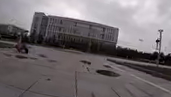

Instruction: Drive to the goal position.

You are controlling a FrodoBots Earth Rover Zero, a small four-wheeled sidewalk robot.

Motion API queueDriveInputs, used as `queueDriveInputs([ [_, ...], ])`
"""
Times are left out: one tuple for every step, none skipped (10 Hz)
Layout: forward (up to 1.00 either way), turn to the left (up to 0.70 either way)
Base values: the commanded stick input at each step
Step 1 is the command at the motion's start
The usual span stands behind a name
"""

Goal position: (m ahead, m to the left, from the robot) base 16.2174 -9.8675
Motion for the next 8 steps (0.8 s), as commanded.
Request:
queueDriveInputs([
  [0.7,-0.13],
  [0.7,-0.04],
  [0.7,0.0],
  [0.7,0.0],
  [0.7,0.0],
  [0.7,0.0],
  [0.7,0.0],
  [0.7,0.0],
])
